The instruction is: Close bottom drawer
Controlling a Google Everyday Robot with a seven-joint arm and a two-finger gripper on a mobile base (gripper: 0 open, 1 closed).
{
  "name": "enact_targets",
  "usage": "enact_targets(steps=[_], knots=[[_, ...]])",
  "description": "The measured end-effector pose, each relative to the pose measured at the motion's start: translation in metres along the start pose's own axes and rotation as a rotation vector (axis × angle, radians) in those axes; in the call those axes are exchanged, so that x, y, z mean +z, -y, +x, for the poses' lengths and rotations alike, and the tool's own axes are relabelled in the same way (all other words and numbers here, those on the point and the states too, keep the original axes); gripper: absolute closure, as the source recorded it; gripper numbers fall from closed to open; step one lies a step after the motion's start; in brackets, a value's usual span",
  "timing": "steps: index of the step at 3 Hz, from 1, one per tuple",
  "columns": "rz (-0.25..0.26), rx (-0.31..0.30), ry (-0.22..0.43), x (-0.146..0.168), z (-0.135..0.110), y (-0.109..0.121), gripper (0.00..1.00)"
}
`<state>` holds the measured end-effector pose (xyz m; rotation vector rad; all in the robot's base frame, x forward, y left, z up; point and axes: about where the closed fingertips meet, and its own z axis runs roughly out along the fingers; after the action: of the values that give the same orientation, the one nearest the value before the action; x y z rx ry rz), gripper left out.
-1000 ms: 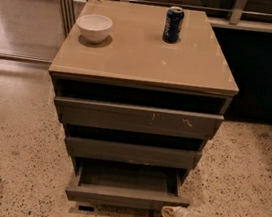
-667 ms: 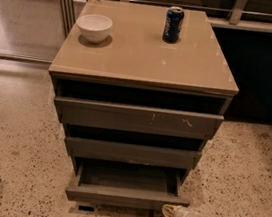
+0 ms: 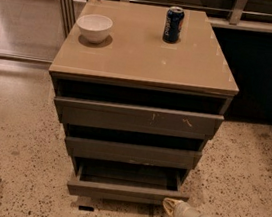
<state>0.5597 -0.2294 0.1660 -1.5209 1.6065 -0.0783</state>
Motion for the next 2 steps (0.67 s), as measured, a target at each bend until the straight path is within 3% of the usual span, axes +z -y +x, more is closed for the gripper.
enact_targets(steps=[2], knots=[[0.051, 0.036, 0.007, 0.025, 0.003, 0.038, 1.00]])
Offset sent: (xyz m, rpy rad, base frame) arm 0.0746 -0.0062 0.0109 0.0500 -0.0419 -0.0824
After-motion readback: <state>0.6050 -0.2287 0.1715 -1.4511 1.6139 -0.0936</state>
